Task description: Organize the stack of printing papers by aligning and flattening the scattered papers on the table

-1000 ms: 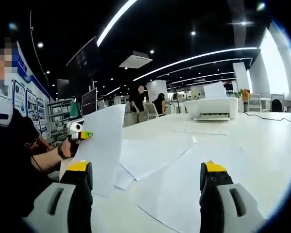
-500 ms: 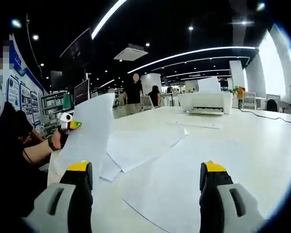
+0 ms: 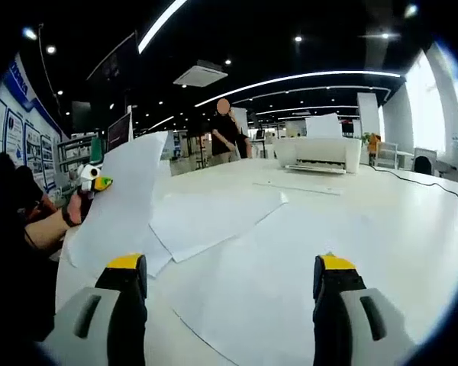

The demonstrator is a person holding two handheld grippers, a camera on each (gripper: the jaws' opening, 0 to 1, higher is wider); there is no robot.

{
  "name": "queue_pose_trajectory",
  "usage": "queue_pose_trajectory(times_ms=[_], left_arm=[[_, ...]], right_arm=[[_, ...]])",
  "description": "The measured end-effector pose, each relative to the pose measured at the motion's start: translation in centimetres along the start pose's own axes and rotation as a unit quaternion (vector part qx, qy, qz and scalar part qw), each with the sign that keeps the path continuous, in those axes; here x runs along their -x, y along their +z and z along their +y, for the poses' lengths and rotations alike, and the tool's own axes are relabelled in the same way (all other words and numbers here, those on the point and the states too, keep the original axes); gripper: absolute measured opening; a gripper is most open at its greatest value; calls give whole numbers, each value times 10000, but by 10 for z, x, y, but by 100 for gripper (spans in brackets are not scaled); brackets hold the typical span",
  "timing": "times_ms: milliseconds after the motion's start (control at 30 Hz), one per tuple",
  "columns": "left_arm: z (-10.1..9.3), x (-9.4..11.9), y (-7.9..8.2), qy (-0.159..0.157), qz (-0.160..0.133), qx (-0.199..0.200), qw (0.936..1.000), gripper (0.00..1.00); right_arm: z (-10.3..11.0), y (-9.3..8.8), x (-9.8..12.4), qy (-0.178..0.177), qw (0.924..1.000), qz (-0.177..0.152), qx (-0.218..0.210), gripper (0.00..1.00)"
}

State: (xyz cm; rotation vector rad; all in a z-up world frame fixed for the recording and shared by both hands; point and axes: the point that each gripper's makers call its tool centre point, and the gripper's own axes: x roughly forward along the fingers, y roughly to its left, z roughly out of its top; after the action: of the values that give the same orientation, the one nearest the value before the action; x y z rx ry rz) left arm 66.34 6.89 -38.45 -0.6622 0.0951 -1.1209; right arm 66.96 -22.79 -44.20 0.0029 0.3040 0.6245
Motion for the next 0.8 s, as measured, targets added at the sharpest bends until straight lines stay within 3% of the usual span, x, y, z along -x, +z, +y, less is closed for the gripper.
queue_pose_trajectory(times_ms=[200, 800], left_arm=[[0, 0, 0, 1, 0, 3, 10000, 6], [-5, -2, -2, 1, 3, 0, 10000, 6]], right_arm=[[-4, -9, -8, -124, 9997, 188, 84, 85], [-18, -21, -17, -358, 9986, 339, 178, 81]])
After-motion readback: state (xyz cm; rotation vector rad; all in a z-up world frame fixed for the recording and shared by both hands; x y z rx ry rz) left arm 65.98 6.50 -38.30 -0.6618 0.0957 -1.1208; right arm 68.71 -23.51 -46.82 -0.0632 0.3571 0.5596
